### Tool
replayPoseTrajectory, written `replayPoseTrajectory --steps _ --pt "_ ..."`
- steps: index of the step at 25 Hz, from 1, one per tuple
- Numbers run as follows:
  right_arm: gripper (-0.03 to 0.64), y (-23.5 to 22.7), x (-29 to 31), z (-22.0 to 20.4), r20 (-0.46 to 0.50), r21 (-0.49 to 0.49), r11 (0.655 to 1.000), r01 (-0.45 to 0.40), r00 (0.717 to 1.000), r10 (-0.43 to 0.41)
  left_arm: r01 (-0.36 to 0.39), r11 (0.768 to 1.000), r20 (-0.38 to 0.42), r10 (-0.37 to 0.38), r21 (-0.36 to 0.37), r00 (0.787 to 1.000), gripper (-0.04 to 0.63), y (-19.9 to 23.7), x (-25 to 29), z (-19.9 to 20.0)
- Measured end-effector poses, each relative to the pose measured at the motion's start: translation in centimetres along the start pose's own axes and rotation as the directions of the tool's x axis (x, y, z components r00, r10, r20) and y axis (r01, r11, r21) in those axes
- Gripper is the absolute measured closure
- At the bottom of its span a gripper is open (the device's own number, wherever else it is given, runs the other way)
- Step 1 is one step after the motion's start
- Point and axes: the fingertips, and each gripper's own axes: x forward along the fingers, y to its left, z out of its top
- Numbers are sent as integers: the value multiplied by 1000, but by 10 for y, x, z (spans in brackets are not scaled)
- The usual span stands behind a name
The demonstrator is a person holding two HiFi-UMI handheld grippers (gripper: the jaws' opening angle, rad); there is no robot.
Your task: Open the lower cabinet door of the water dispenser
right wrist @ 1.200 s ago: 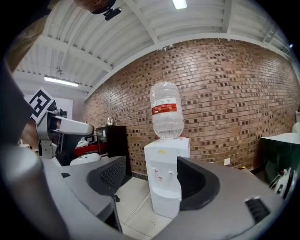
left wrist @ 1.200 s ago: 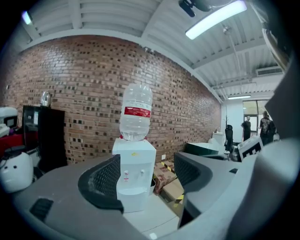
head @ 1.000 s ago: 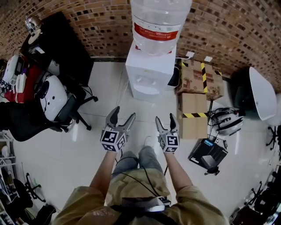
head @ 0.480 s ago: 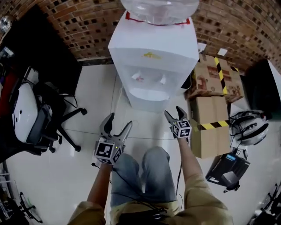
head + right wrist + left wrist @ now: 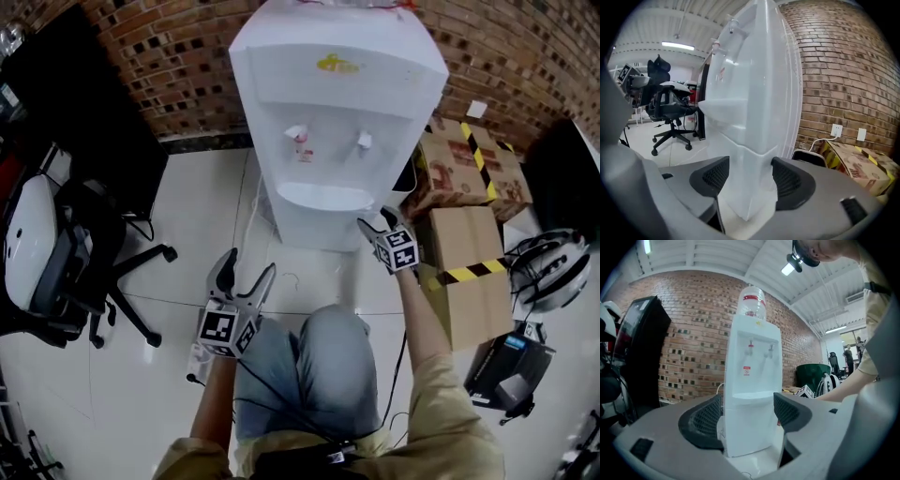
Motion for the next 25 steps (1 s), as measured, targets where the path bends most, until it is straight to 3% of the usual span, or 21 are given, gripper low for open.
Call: replayPoseTrajectory --steps 5,9,13,17,25 --pt "285 -2 8 -1 -49 61 996 -70 996 73 -43 998 7 43 -55 999 262 11 -15 0" --pt "279 -2 8 2 -44 26 994 -104 993 105 -65 996 8 66 -60 998 262 19 -19 -6" --pt "341 -2 2 2 -40 8 995 -95 995 95 -59 995 -17 58 -80 998 262 13 -20 -22" --pt "345 -1 -1 -1 -39 25 994 -102 994 103 -53 994 -1 53 -92 999 262 6 -20 -22" --pt "424 38 -38 -10 -59 -14 957 -290 956 288 -47 993 25 50 -112 998 262 4 -14 -21"
